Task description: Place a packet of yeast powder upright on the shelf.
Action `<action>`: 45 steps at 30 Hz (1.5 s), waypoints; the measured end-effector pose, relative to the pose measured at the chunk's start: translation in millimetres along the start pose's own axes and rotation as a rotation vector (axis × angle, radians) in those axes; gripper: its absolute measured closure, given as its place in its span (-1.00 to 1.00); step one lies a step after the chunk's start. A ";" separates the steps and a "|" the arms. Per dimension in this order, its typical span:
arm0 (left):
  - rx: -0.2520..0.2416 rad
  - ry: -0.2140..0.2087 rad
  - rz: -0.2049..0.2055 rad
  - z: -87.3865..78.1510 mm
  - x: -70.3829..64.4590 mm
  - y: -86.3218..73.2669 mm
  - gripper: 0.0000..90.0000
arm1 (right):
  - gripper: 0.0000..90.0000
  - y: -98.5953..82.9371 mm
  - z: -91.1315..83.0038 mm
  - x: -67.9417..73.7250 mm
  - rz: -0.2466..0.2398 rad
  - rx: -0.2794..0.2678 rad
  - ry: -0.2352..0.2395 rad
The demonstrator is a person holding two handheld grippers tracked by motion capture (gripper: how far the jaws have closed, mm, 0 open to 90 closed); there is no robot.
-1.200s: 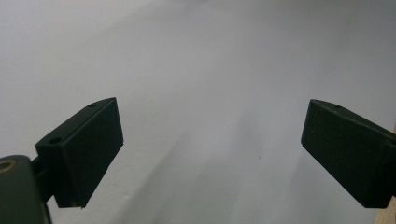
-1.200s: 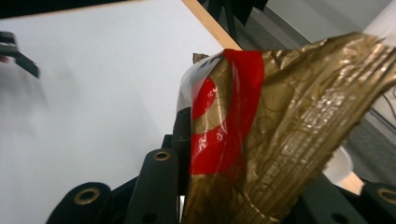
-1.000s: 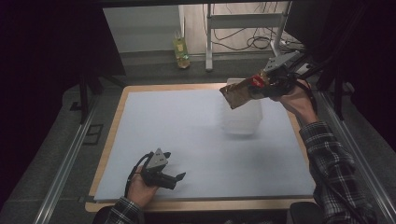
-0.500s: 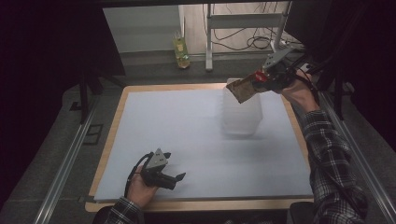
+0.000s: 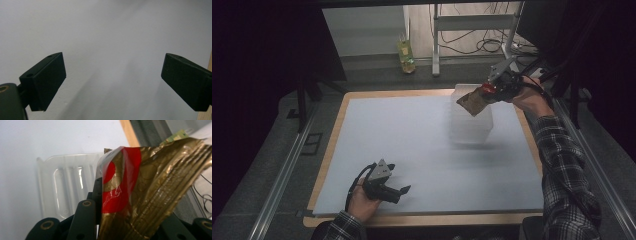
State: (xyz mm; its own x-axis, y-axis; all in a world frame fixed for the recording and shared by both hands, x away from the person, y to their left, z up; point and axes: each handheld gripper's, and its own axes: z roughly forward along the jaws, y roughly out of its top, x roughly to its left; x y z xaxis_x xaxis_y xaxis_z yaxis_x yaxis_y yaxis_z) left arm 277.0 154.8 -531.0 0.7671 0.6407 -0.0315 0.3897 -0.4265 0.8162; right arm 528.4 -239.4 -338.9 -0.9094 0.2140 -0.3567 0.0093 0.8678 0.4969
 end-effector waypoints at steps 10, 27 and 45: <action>0.003 -0.003 0.004 -0.6 0.5 -0.1 -0.87 | 0.59 -0.6 -6.6 0.9 -0.036 0.014 0.034; 0.009 -0.009 0.006 0.5 0.7 -0.5 -0.87 | 0.59 9.0 36.2 3.5 -0.097 0.190 0.057; 0.008 -0.011 0.008 0.1 0.9 -0.4 -0.87 | 0.41 15.9 74.2 7.7 0.056 0.093 0.077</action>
State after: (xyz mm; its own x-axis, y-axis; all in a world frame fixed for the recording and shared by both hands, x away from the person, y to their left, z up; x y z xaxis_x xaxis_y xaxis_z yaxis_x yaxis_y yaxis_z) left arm 277.6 155.4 -531.4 0.7756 0.6305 -0.0312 0.3877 -0.4368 0.8118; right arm 552.4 -190.7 -392.4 -0.9354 0.2311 -0.2675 0.0958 0.8941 0.4375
